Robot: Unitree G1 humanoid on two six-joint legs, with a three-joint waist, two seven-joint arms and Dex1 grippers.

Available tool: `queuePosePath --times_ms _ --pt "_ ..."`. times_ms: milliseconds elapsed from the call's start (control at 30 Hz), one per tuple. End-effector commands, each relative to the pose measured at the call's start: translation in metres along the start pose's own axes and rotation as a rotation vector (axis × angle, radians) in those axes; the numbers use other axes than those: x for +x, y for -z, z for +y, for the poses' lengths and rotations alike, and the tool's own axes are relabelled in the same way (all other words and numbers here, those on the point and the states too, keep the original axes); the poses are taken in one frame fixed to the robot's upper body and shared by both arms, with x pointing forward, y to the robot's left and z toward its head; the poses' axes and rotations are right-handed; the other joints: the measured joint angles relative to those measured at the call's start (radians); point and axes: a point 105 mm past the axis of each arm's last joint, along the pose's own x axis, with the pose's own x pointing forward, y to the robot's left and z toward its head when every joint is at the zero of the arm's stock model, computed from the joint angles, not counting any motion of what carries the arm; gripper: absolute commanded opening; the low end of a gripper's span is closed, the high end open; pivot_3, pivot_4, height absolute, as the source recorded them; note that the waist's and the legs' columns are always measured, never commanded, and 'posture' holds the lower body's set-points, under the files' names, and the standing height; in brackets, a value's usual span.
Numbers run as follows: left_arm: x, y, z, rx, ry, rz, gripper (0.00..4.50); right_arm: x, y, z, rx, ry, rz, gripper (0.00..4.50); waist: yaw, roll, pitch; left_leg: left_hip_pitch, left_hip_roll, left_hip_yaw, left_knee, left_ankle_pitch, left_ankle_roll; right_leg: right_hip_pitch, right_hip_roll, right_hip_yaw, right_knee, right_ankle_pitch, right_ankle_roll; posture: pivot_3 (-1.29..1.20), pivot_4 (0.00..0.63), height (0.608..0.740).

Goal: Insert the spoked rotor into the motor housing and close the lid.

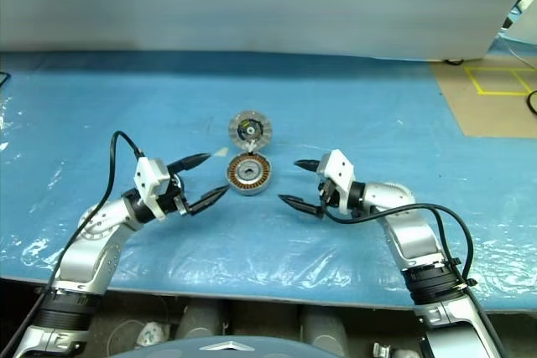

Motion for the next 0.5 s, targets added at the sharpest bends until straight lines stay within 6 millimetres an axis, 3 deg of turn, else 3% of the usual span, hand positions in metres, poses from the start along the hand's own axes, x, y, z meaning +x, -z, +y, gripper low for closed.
queuePosePath --times_ms 33,500 --pt "0.0013 -0.0061 -0.0012 0.031 0.013 -0.022 4.47 -0.0028 -0.0121 -0.0031 -0.033 0.011 -0.034 4.47 0.0 0.0 0.0 0.0 0.0 0.0 0.0 0.0 0.0 0.0 0.0 0.0 0.0 0.0 0.0 0.0 0.15 0.74" --pt "0.0002 -0.0054 -0.0047 0.031 0.005 -0.025 4.47 -0.0001 -0.0141 -0.0059 -0.039 -0.012 -0.026 4.47 0.0 0.0 0.0 0.0 0.0 0.0 0.0 0.0 0.0 0.0 0.0 0.0 0.0 0.0 0.0 0.0 0.15 0.74"
